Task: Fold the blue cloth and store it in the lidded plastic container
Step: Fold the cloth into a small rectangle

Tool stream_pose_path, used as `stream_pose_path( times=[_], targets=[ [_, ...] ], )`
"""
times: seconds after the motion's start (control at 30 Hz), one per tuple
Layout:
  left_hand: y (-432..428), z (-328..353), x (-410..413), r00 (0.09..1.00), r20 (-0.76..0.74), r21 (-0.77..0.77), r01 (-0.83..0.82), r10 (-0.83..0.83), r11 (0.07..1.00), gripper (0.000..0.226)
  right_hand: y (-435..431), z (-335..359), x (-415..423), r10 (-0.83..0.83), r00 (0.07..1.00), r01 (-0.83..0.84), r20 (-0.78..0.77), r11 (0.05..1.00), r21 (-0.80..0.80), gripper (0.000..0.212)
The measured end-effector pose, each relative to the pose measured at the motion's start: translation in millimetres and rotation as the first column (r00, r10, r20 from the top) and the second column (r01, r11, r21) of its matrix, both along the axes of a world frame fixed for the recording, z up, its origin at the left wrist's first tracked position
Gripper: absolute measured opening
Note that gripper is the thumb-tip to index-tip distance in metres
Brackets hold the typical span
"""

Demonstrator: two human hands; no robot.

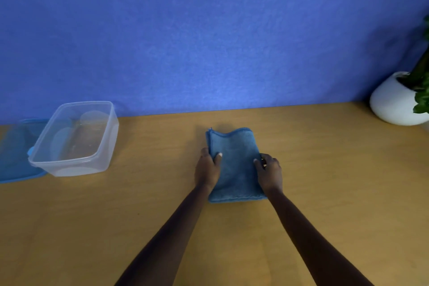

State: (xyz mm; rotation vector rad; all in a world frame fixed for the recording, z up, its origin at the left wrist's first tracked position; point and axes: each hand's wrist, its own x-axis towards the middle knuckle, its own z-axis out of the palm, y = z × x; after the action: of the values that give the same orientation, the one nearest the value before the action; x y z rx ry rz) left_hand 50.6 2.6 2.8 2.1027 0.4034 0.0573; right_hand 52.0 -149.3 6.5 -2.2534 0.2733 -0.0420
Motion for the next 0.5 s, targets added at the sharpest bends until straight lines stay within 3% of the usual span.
stream_pose_path(
  times=[0.2,0.33,0.5],
  targets=[
    [-34,-2,11,0.993,-0.064,-0.124,0.091,-0.1,0.988,0.043,-38,-2,9,-0.074,0.997,0.073,-0.018,0.996,-0.044,0.037],
    [-42,-7,10,0.984,-0.134,-0.099,0.108,-0.121,0.989,0.062,-47,-8,10,-0.086,0.995,0.083,-0.057,0.995,-0.055,0.037],
    [-38,-14,6,0.976,-0.183,-0.046,0.109,-0.116,0.993,0.066,-48,-19,5,-0.102,0.989,0.096,-0.112,0.994,-0.055,0.037]
  ],
)
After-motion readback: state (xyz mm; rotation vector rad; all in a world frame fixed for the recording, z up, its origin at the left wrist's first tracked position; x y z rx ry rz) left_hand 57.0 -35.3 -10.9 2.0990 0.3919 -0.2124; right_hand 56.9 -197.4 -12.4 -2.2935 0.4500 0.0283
